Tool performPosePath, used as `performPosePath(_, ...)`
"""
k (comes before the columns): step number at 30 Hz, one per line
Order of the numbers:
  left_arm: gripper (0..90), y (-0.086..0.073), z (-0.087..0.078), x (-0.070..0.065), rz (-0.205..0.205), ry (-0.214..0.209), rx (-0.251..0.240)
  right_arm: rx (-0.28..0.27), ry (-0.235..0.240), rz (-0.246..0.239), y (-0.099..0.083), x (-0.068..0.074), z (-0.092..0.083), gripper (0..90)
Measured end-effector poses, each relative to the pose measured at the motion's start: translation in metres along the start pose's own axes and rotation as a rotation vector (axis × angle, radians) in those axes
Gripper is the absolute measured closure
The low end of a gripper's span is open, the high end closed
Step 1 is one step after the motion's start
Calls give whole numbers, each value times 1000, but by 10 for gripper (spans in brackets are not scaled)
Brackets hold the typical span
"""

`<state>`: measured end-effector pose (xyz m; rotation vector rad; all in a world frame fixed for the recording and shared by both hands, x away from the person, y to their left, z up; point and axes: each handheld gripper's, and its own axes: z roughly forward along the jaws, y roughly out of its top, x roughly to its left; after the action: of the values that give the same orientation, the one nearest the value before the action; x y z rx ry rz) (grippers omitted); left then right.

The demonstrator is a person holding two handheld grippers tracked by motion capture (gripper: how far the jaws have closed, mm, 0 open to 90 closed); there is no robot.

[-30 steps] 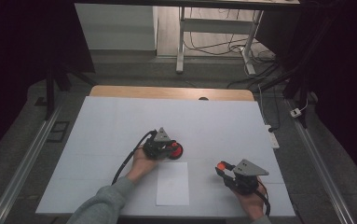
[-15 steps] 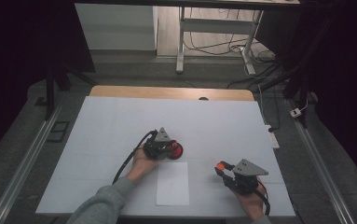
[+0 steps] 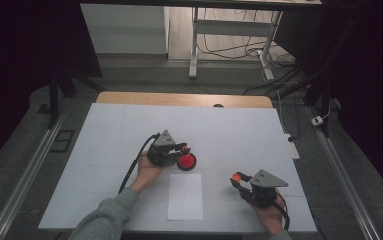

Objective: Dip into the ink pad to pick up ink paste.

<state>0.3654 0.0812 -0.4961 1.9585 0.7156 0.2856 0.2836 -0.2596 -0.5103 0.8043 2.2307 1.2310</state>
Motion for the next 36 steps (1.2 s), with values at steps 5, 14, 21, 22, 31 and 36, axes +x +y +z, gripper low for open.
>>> performPosePath(5, 726, 6, -7, -3, -9, -31, -18, 3, -3, 2, -1, -1, -1, 648)
performPosePath(14, 725, 10, -21, -5, -31, -68, -25, -4, -2, 9, 0, -3, 0, 648)
performPosePath(21, 725, 14, -35, -8, -21, -120, -39, -4, -12, 22, -3, -9, -2, 648)
performPosePath(22, 725, 15, -37, -8, -26, -125, -46, -10, -12, 24, -4, -10, -2, 648)
performPosePath(31, 724, 18, -50, -14, -20, -124, -50, -1, -15, 17, -4, -8, -5, 648)
performPosePath(36, 724, 18, -57, -19, -13, -131, -53, -2, -8, 15, -4, -6, -3, 648)
